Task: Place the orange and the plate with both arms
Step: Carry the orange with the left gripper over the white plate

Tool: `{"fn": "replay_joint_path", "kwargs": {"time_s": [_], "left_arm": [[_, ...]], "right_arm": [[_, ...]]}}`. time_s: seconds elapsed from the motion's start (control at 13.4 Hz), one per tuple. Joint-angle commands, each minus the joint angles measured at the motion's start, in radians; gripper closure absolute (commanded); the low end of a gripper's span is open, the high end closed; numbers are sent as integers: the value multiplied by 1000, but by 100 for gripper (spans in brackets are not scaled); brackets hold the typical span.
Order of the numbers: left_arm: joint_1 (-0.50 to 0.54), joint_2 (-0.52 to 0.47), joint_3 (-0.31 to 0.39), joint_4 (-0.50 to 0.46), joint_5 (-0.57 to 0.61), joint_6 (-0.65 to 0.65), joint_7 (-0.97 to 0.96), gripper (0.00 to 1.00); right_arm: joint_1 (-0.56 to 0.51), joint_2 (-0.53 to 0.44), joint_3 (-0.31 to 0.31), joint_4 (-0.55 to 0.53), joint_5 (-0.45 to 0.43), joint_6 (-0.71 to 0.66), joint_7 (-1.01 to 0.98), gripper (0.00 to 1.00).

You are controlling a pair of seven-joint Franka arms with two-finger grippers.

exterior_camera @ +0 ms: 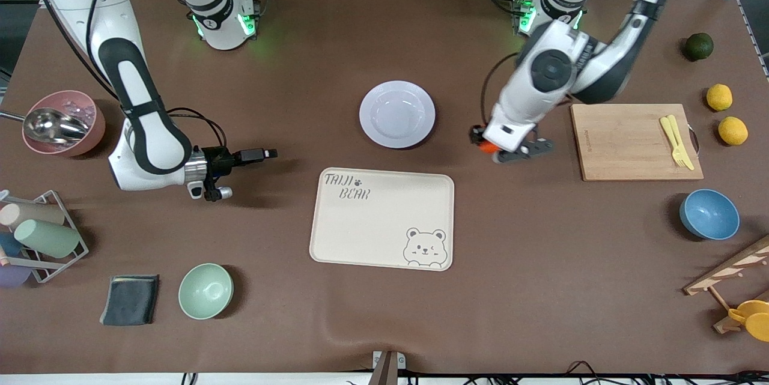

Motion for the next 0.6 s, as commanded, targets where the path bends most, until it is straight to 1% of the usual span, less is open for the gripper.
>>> {"fn": "replay_joint_path", "kwargs": {"time_s": [0.0, 0.15, 0.3, 0.37, 0.52], "left_arm": [[-117, 77, 2, 41, -9, -21, -127, 96], [-201, 108, 3, 56, -8, -12, -190, 98], [-241, 138, 5, 53, -3, 9, -264, 97], [-272, 163, 5, 50, 3, 28, -305, 97], [-294, 206, 5, 38, 3, 132, -399, 97]], "right_arm": [[19, -9, -3, -36, 57, 7, -55, 0], [40, -9, -5, -69, 152, 9, -141, 0], [68, -9, -5, -82, 175, 12, -142, 0], [77, -9, -5, -89, 203, 12, -149, 0], [106, -9, -5, -105, 241, 18, -155, 0]]}}
